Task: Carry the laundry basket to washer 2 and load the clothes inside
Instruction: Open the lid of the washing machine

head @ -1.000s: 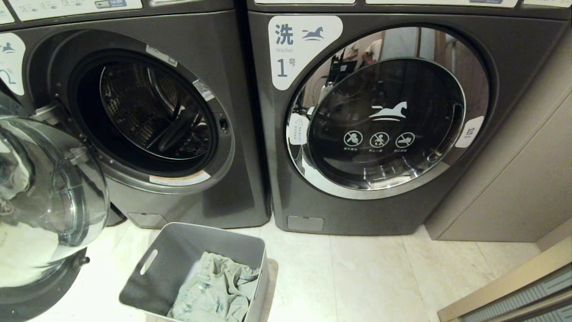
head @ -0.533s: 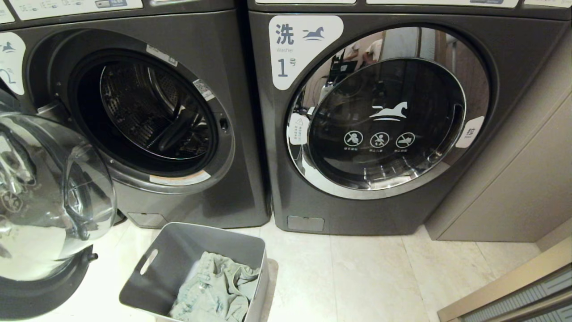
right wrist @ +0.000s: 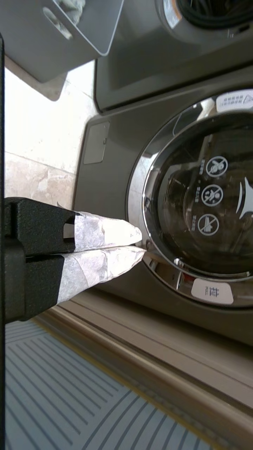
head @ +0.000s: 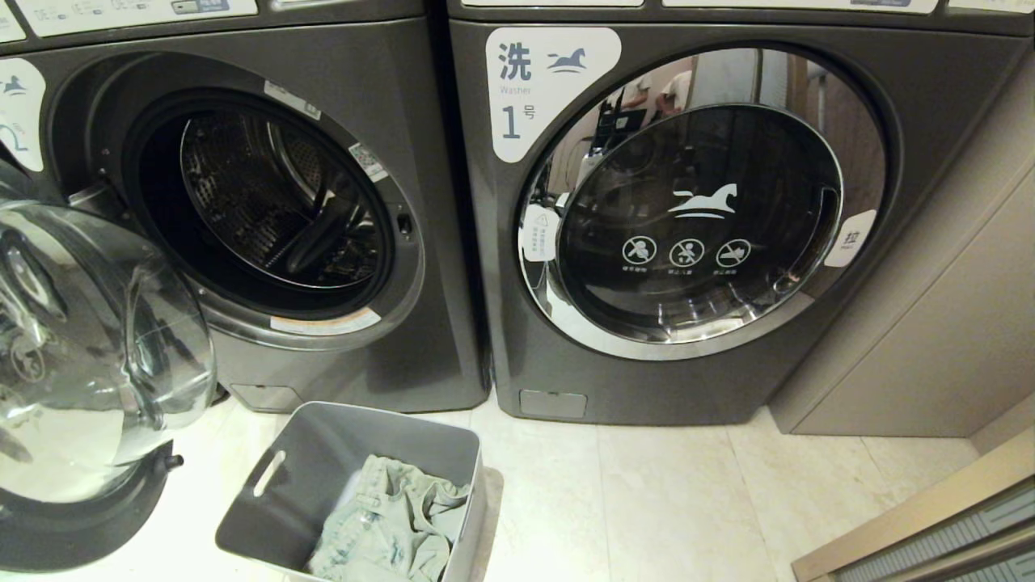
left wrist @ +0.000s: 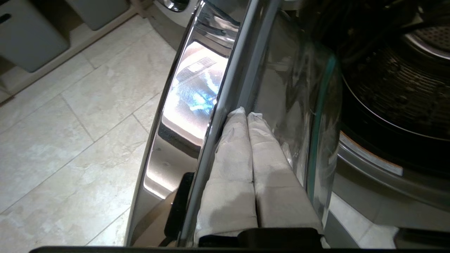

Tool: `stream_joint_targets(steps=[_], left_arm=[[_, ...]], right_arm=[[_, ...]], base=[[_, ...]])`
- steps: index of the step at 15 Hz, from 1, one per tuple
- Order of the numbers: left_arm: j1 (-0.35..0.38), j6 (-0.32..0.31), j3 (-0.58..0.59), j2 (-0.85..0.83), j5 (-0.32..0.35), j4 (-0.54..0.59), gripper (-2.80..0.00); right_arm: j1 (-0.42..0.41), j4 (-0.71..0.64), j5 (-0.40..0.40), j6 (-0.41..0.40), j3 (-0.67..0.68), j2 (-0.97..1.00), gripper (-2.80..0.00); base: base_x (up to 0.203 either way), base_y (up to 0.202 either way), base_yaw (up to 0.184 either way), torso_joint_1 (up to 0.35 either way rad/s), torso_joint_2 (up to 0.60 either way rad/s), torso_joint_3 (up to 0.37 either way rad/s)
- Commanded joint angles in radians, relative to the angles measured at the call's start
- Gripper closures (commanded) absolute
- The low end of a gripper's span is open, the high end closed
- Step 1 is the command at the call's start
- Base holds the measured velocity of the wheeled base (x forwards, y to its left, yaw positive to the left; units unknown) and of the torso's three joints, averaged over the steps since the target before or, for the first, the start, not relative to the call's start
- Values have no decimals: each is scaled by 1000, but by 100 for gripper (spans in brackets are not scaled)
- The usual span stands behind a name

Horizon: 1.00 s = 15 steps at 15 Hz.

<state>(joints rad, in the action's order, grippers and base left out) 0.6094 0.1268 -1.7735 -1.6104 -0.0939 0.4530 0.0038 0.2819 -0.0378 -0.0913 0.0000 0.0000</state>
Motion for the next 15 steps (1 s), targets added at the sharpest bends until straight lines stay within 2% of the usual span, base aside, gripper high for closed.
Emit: stream_joint_targets(steps=[1,5,9,15], left_arm=[[6,2,-24,-31,-46,-3,0],[37,-4,-95,-92,-164,-11,0],[101,-28,-154,-165,-299,-38,0],[205,-72,-156,-268,-309,-221,0]], right_arm=[[1,2,-1,-1,40,2,0],[2,2,-1,-1,40,2,0],[1,2,-1,-1,40,2,0],[1,2,-1,-1,40,2,0]], base=[[0,0,0,0,0,0],[0,0,0,0,0,0],[0,0,0,0,0,0],[0,0,0,0,0,0]])
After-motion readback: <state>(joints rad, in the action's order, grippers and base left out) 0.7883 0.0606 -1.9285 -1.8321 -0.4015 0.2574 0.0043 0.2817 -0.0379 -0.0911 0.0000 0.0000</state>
